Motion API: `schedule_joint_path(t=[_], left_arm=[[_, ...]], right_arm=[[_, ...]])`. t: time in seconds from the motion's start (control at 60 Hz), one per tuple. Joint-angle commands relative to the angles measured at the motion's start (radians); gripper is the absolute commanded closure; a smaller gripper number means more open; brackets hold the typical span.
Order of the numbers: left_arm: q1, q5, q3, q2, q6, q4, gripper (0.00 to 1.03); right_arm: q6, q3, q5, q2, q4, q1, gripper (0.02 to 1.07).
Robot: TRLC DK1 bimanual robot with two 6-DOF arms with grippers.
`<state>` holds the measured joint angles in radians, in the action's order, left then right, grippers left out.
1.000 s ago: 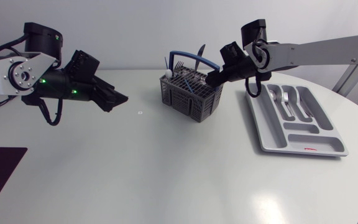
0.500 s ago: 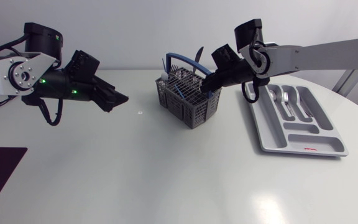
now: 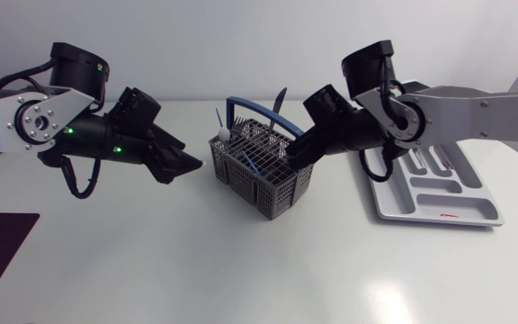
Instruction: Unload the cutlery basket into the drawer organizer.
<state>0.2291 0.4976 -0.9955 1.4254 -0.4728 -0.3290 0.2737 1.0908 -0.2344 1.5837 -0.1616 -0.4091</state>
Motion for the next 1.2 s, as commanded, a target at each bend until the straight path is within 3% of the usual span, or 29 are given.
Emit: schedule_joint_path(t=[0.0,0.033,0.35,0.6,0.883,1.083,1.183], left_arm=[[0.035,0.016,-0.008,-0.011,-0.024,-0.030,0.12],[0.047,0.021,-0.023,-0.005,-0.024,-0.045,0.12],[0.130,0.059,-0.288,0.144,-0.012,-0.277,0.12],[0.141,0.093,-0.548,0.333,-0.018,-0.470,0.14],[0.159,0.099,-0.623,0.411,-0.021,-0.498,0.17],[0.170,0.098,-0.654,0.461,-0.021,-0.498,0.28],[0.171,0.081,-0.655,0.471,-0.013,-0.498,0.45]], right_arm=[[-0.011,-0.034,0.009,-0.088,-0.016,0.003,0.11],[-0.016,-0.045,0.006,-0.117,-0.027,0.009,0.07],[-0.024,-0.220,-0.092,-0.386,-0.101,0.073,0.07],[-0.004,-0.333,-0.141,-0.508,-0.144,0.095,0.07],[0.009,-0.404,-0.144,-0.551,-0.151,0.084,0.07],[0.009,-0.425,-0.146,-0.573,-0.150,0.081,0.07],[0.009,-0.434,-0.146,-0.576,-0.147,0.079,0.07]])
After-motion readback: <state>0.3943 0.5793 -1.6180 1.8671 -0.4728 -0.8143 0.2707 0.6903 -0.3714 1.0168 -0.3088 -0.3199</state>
